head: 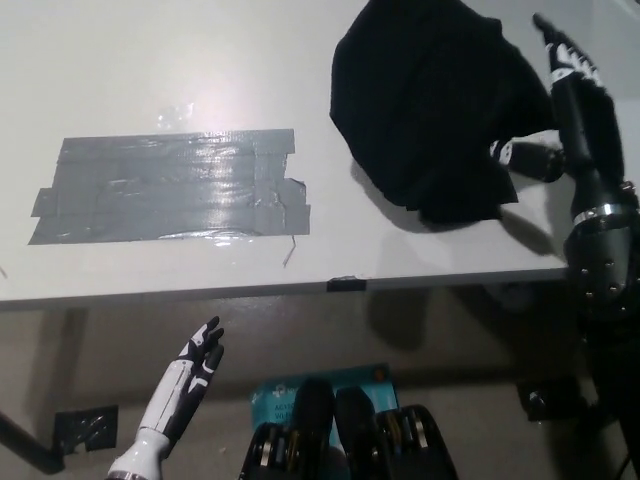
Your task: A person hands a black t-shirt to the robot and rhe robot picks it up with its right hand and places it on the black spot on the desk infron tof it
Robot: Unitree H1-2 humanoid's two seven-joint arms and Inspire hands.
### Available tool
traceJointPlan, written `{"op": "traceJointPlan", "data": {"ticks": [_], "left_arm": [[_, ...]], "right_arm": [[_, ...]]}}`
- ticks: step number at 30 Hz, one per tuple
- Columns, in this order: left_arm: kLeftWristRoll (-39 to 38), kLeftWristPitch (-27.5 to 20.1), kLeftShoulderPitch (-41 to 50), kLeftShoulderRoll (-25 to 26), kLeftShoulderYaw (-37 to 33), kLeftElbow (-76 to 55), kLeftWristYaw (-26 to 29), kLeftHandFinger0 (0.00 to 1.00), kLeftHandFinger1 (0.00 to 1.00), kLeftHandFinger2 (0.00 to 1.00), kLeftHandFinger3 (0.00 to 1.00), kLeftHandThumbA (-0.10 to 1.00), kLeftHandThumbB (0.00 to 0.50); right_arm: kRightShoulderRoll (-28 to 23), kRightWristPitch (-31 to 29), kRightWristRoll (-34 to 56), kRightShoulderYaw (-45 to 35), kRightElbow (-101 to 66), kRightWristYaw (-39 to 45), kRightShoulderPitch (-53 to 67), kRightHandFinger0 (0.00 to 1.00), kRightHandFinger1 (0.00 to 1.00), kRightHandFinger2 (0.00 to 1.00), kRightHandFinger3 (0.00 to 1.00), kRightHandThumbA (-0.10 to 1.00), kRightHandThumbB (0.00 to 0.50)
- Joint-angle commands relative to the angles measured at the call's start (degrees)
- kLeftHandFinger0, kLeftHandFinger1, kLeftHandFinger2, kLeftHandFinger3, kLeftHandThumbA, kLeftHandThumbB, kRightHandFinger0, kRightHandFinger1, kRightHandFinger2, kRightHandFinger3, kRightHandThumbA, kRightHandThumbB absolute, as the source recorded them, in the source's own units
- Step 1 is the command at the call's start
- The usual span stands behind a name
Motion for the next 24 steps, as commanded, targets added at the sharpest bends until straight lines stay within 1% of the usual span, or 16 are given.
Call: {"op": "traceJointPlan", "data": {"ticks": [1, 10, 13, 16, 18, 19, 21, 22, 23, 24], "left_arm": [[0.2, -1.2, -0.6, 1.1, 0.3, -1.0, -0.1, 1.0, 1.0, 1.0, 1.0, 1.0, 0.497], [0.2, -1.3, -0.9, 0.9, 0.2, -1.0, -0.1, 1.0, 1.0, 1.0, 1.0, 1.0, 0.488], [0.6, -1.3, -1.1, 1.0, 0.1, -0.9, 0.0, 1.0, 1.0, 1.0, 1.0, 1.0, 0.499], [0.6, -0.8, -1.1, 0.9, 0.0, -1.2, -0.1, 1.0, 1.0, 1.0, 1.0, 1.0, 0.5], [0.3, 0.0, -0.6, 0.9, 0.0, -1.9, -0.4, 1.0, 1.0, 1.0, 1.0, 1.0, 0.5], [0.4, 0.1, -0.6, 0.9, 0.0, -2.0, -0.4, 1.0, 1.0, 1.0, 1.0, 1.0, 0.5], [0.4, 0.2, -1.0, 1.2, 0.1, -1.9, -0.5, 1.0, 1.0, 1.0, 1.0, 1.0, 0.5], [0.4, 0.1, -1.0, 1.2, 0.0, -1.8, -0.5, 1.0, 1.0, 1.0, 1.0, 1.0, 0.5], [0.6, 0.0, -1.0, 1.2, 0.0, -1.6, -0.4, 1.0, 1.0, 1.0, 1.0, 1.0, 0.5], [0.8, 0.0, -0.8, 1.2, -0.2, -1.6, -0.3, 1.0, 1.0, 1.0, 1.0, 1.0, 0.5]], "right_arm": [[-0.7, 0.3, -1.1, -0.9, -2.4, -2.1, -1.9, 1.0, 1.0, 1.0, 1.0, 0.99, 0.397], [-0.9, 1.0, -1.8, 0.3, 2.7, -0.5, -7.6, 1.0, 1.0, 1.0, 1.0, 1.0, 0.413], [-1.1, 0.5, -2.4, 1.1, 5.6, -0.9, -10.1, 1.0, 1.0, 1.0, 1.0, 1.0, 0.421], [-1.6, -0.3, -3.0, 2.1, 9.2, -1.1, -12.6, 1.0, 1.0, 1.0, 1.0, 1.0, 0.415], [-1.2, -2.3, -2.5, 2.6, 14.1, -3.6, -15.1, 1.0, 1.0, 1.0, 1.0, 0.84, 0.38], [-1.1, -3.2, -2.5, 2.6, 15.3, -5.0, -15.6, 1.0, 1.0, 1.0, 1.0, 0.81, 0.385], [-0.2, -9.4, -2.6, 2.4, 21.9, -13.3, -18.1, 1.0, 1.0, 1.0, 1.0, 0.38, 0.345], [0.1, -10.7, -2.8, 2.6, 24.1, -15.7, -18.9, 1.0, 1.0, 1.0, 1.0, 0.31, 0.323], [0.3, -11.4, -3.2, 2.8, 26.1, -17.5, -19.7, 1.0, 0.97, 0.95, 1.0, 0.28, 0.319], [0.7, -12.5, -3.6, 2.9, 27.6, -20.0, -20.2, 0.45, 0.47, 0.58, 0.69, 0.07, 0.298]]}}
